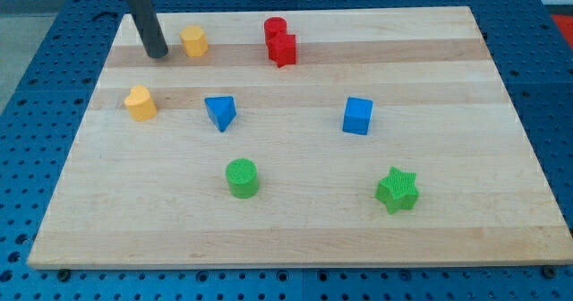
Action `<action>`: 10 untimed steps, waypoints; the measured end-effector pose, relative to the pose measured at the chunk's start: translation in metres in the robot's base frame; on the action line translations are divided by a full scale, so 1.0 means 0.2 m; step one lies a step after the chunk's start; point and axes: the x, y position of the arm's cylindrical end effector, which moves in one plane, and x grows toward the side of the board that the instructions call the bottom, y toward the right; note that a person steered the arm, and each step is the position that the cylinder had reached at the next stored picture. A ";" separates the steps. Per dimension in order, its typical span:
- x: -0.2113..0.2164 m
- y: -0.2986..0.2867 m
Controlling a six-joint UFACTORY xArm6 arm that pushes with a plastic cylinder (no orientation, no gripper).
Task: Push the yellow heart above blue triangle
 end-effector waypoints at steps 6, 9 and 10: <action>0.19 -0.44; 0.80 -0.44; 0.89 -0.23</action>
